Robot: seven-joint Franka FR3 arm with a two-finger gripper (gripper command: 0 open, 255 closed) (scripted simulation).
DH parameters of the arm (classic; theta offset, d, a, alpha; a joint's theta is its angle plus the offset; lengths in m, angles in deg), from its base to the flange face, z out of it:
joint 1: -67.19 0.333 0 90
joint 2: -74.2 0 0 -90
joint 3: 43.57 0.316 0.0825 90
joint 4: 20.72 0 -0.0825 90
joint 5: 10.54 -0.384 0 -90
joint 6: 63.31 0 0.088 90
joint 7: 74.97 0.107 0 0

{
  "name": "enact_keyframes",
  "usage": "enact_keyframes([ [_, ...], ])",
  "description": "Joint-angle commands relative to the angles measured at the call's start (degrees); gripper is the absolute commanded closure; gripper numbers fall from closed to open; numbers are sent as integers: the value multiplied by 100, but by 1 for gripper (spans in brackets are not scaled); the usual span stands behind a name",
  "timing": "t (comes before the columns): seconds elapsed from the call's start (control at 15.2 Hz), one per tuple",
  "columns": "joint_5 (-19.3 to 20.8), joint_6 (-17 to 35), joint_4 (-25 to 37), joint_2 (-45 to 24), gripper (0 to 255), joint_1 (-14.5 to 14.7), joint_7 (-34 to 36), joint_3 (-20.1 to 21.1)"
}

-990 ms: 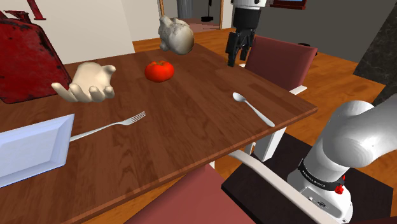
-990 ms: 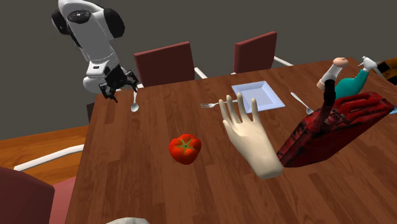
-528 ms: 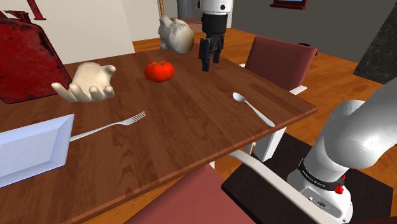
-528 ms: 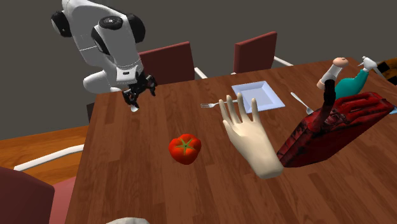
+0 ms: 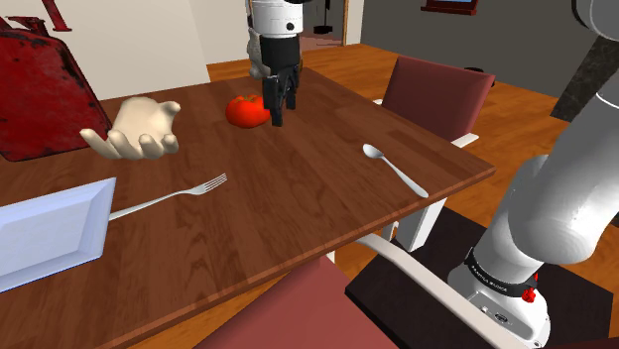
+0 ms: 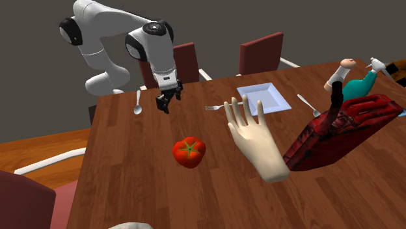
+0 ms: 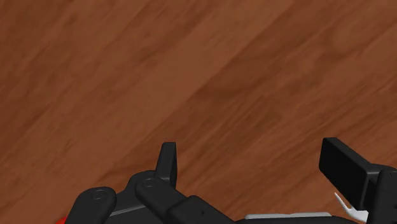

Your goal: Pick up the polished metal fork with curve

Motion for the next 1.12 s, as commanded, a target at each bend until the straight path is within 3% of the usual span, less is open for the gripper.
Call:
enact_keyframes([
  [0.0,114,2,324,-358,0,123,-25,148],
  [0.53,761,-273,1948,-1915,0,735,-138,632],
  [1.06,1552,-934,4076,-3641,0,1719,-393,899],
])
